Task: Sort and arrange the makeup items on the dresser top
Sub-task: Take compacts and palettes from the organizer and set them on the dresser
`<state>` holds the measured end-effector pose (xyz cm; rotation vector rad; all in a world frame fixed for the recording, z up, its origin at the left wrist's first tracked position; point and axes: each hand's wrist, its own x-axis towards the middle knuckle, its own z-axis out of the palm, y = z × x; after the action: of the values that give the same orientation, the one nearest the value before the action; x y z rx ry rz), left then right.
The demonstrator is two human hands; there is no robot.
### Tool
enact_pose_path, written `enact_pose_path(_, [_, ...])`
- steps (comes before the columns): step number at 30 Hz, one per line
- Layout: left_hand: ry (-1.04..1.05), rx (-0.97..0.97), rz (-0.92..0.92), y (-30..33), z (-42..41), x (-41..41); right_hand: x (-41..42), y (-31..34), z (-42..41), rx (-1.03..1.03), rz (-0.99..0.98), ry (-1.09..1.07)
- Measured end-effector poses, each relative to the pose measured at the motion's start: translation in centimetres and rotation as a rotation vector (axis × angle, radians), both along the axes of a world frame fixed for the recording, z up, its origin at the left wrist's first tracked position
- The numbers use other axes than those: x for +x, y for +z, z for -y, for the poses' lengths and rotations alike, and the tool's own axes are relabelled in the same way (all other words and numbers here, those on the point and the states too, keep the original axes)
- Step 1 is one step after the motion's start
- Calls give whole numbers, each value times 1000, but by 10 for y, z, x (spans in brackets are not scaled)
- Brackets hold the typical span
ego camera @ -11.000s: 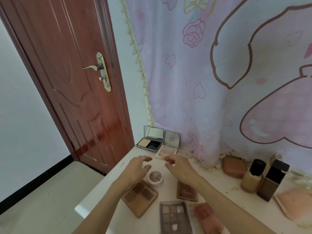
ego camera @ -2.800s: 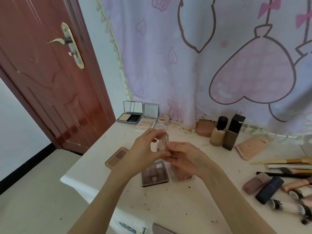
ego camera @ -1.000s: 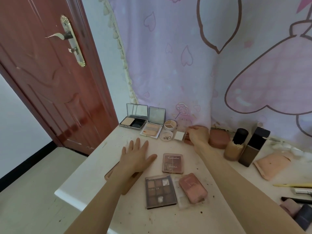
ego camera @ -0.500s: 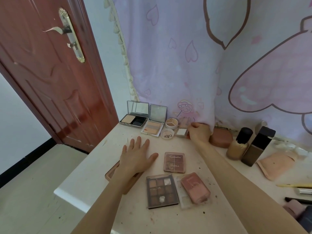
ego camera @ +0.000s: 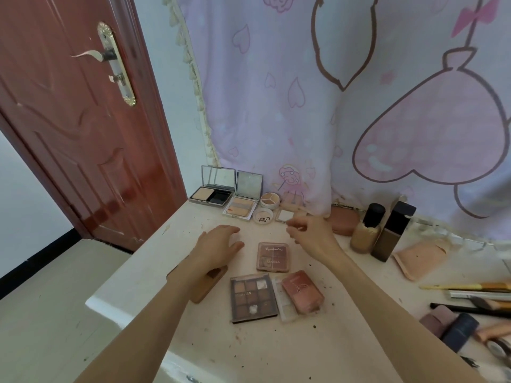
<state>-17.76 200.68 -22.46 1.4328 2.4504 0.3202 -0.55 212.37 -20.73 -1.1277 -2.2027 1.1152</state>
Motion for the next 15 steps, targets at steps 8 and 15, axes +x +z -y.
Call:
enact_pose_path(8, [29, -13, -62, 7, -5, 52, 9, -2, 12, -282, 77, 34])
enact_pose_path(15, [161, 54, 115, 4, -13, 60, 9, 3, 22, -659, -175, 18])
